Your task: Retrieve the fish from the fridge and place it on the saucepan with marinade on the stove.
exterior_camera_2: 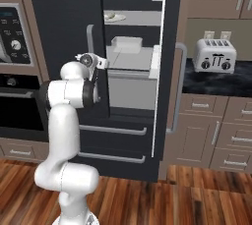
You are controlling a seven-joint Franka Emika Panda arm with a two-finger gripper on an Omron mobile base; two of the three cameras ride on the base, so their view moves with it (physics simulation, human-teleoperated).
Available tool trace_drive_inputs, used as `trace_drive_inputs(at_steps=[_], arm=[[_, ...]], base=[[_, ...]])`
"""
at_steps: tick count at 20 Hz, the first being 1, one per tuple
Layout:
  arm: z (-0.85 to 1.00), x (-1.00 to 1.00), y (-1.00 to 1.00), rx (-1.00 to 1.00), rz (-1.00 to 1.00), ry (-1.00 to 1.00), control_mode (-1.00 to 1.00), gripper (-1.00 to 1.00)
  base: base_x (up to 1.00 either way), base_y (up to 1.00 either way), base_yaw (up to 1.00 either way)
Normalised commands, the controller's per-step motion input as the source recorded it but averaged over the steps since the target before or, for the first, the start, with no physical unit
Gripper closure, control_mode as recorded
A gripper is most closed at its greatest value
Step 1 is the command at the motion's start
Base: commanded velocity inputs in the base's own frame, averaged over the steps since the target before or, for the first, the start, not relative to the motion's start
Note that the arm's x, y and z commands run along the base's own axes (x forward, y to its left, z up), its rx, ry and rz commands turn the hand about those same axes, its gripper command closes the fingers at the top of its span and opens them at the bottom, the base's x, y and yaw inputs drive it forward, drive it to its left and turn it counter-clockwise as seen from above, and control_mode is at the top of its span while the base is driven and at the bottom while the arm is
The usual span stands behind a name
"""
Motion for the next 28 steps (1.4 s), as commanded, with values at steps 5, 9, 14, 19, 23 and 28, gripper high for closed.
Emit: trace_drive_inputs(at_steps=[5,9,14,19,23,28], arm=[[-0.02,0.49,0.33,-0.01,-0.08,0.0,-1.0,1.0],[0.18,0.05,0.13,0.0,-0.02,0.18,-1.0,1.0],[0.72,-0.3,0.2,0.0,0.0,0.29,-1.0,1.0],[0.5,-0.84,0.5,-0.02,0.0,0.11,-1.0,1.0],[0.34,-0.99,0.86,-0.08,0.0,0.0,-1.0,1.0],[0.28,-0.91,1.0,-0.09,0.0,0.0,-1.0,1.0]], base=[[0.0,0.0,0.0],[0.0,0.0,0.0],[0.0,0.0,0.0],[0.0,0.0,0.0],[0.0,0.0,0.0],[0.0,0.0,0.0]])
